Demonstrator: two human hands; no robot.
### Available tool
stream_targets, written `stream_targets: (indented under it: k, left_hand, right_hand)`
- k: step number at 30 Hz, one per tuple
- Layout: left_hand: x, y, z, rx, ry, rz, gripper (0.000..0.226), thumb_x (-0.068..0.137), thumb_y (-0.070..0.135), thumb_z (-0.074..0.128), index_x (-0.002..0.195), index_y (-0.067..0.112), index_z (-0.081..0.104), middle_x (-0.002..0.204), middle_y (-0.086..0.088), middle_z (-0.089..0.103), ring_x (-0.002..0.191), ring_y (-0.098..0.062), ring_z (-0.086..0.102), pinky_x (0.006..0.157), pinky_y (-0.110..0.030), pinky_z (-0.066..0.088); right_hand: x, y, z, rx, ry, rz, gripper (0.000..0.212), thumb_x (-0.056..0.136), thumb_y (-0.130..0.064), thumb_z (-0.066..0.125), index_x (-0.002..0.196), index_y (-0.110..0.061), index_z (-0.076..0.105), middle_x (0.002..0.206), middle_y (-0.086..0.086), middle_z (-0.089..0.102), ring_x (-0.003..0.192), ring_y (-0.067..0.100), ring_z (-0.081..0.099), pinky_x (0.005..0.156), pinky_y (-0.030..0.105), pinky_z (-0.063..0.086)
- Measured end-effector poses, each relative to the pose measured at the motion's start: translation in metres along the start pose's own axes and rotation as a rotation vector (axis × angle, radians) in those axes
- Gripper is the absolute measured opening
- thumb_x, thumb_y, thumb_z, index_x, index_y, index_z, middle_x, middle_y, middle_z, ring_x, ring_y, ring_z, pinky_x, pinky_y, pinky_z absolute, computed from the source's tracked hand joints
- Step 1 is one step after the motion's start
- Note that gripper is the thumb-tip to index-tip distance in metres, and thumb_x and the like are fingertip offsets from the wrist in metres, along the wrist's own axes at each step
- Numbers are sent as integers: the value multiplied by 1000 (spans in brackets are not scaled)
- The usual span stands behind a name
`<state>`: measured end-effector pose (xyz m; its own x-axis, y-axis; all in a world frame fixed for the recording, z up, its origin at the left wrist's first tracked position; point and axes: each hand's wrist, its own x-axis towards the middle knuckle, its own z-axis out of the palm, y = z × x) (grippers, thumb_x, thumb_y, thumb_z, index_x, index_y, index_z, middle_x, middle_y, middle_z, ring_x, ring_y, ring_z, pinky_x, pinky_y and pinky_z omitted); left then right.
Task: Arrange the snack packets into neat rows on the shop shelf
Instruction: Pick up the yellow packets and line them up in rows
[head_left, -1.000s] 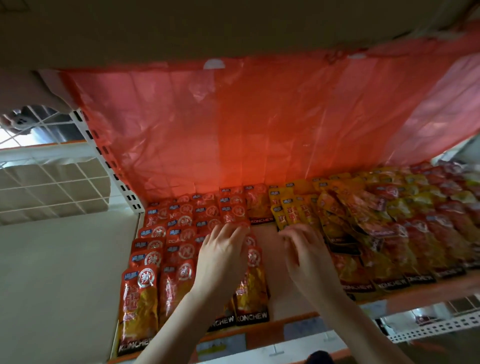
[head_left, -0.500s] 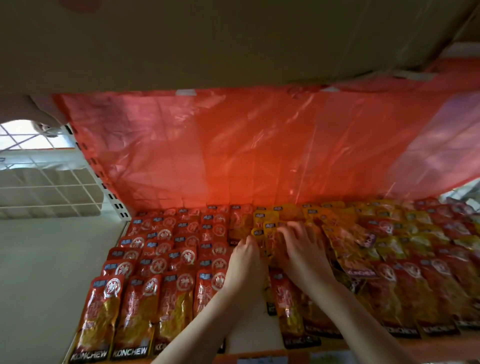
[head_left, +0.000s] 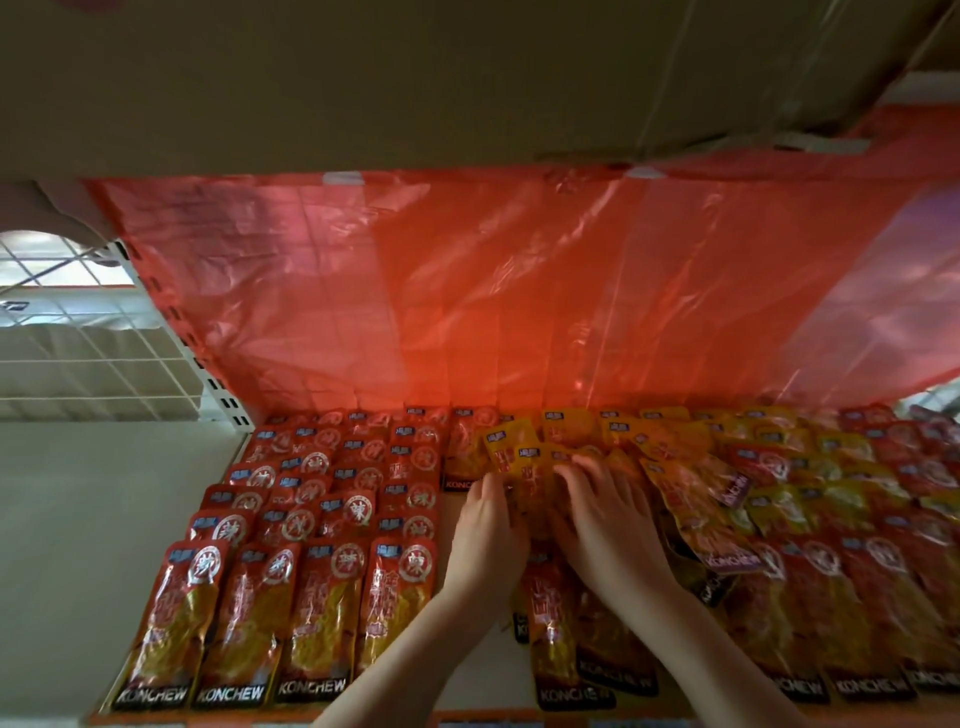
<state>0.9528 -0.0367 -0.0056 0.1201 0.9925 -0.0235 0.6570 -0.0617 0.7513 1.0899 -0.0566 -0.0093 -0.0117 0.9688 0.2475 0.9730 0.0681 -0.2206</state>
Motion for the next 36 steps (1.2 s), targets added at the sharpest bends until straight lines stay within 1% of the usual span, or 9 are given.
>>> stream_targets:
  k: [4,8,11,14,16,20,28,32,36]
  left_hand:
    - [18,-5,-12,29,37,-39,47,88,5,48,133,12,38,127,-5,51,116,-21,47,96,-32,40]
    - [34,-7,-32,256,80,60,39,82,21,63,119,19,51,115,1,57,106,-17,50,85,-31,46]
    - [44,-9,-36,532,-21,139,46,86,34,58,127,20,46,130,0,48,123,-22,40,98,-35,37]
    - [49,-18,-35,659,-123,139,49,91,35,52,136,23,40,142,1,37,132,-22,30,108,-35,25]
    - [49,-24,-35,663,-107,159,45,92,32,51,135,24,42,143,2,37,133,-21,31,109,-34,25]
    - [49,-31,-35,716,-61,218,48,95,33,47,140,24,35,143,0,38,132,-22,35,108,-35,26]
    - [50,-31,-38,709,2,320,47,97,26,44,142,25,32,134,-2,50,124,-23,47,103,-36,36]
    - [52,-29,-42,618,35,281,34,96,21,44,130,19,42,117,0,60,107,-23,58,86,-34,47]
    - [51,-23,-48,463,68,262,24,97,21,40,119,13,48,104,-5,62,91,-27,62,71,-40,50]
  right_hand:
    - [7,-4,-6,89,101,-19,36,81,-22,70,113,-10,60,113,6,58,106,30,56,87,42,48]
    - [19,-12,-5,156,40,-68,44,81,-15,69,122,-11,55,123,5,54,116,26,50,97,37,42]
    - [34,-25,0,143,-13,-140,53,84,-5,62,134,-14,46,138,3,44,129,24,38,107,35,34]
    - [47,-40,5,53,-155,-188,56,89,-4,52,142,-17,37,150,0,29,140,22,18,116,41,14]
    - [52,-45,10,-28,-189,-215,53,90,-10,52,140,-20,39,149,-1,29,141,22,15,115,48,12]
    - [55,-49,18,-135,-245,-184,42,90,-18,54,132,-21,49,145,1,34,140,25,16,114,51,11]
    - [53,-53,23,-149,-148,-115,45,86,-20,57,130,-17,49,139,3,40,136,24,25,114,43,11]
    - [53,-51,24,-109,-102,-131,41,86,-17,55,126,-14,52,134,4,43,132,24,31,113,41,15]
    - [54,-43,25,101,-55,-122,37,88,-12,52,125,-14,56,126,3,50,124,23,40,109,34,25]
